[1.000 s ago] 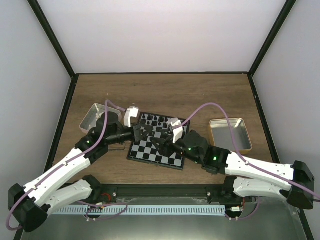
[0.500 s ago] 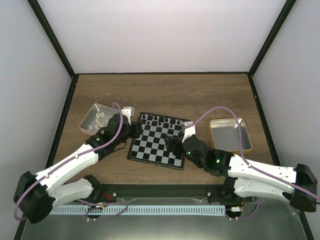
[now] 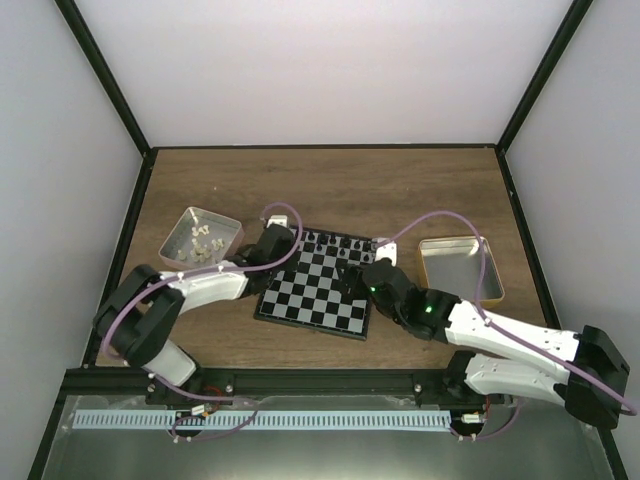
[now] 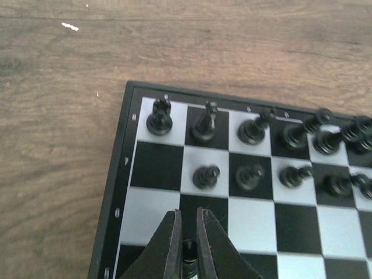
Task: Set up the chess pieces on the board
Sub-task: Place the chess piece on the chessboard.
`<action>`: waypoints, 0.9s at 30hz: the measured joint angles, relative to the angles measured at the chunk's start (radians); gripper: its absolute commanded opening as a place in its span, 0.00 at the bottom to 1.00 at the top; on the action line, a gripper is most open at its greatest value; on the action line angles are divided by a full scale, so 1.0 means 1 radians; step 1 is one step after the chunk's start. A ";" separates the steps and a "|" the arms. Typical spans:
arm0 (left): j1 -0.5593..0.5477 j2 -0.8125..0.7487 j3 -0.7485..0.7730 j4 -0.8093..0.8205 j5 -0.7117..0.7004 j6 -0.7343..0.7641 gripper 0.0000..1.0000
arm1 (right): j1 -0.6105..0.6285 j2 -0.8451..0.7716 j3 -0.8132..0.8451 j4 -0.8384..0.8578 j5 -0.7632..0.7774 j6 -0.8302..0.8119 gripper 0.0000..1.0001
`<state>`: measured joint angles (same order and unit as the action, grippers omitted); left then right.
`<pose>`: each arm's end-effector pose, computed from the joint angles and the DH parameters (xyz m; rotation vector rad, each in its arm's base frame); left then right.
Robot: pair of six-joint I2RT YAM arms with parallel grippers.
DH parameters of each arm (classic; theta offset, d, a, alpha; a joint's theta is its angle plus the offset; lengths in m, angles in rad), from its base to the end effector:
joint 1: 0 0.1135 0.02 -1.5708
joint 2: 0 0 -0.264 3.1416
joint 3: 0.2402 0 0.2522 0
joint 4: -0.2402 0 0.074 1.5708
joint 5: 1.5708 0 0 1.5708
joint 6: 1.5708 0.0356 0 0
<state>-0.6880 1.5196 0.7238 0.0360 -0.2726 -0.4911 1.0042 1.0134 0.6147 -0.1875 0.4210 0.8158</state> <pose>0.2373 -0.1826 0.1695 0.0917 2.3114 -0.2879 0.1293 0.1762 0.2388 0.0431 2.1648 0.6288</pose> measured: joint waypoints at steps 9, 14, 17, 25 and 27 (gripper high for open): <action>0.056 0.165 0.043 0.140 -0.035 0.031 0.04 | -0.007 0.009 0.000 0.024 -0.037 -0.041 0.82; 0.086 0.206 0.056 0.178 -0.019 0.033 0.04 | -0.010 0.024 0.000 0.031 -0.041 -0.044 0.82; 0.091 0.230 0.070 0.206 -0.005 0.033 0.04 | -0.013 0.044 0.001 0.032 -0.045 -0.044 0.82; 0.092 0.252 0.082 0.235 0.020 0.031 0.04 | -0.014 0.057 0.019 0.031 -0.058 -0.039 0.82; 0.092 0.248 0.075 0.240 0.020 0.031 0.04 | -0.014 0.057 0.019 0.031 -0.059 -0.036 0.82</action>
<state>-0.5961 1.7679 0.7990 0.2756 -0.2523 -0.4606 0.9897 1.0702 0.6334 -0.1566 0.3622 0.7795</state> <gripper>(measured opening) 0.071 0.820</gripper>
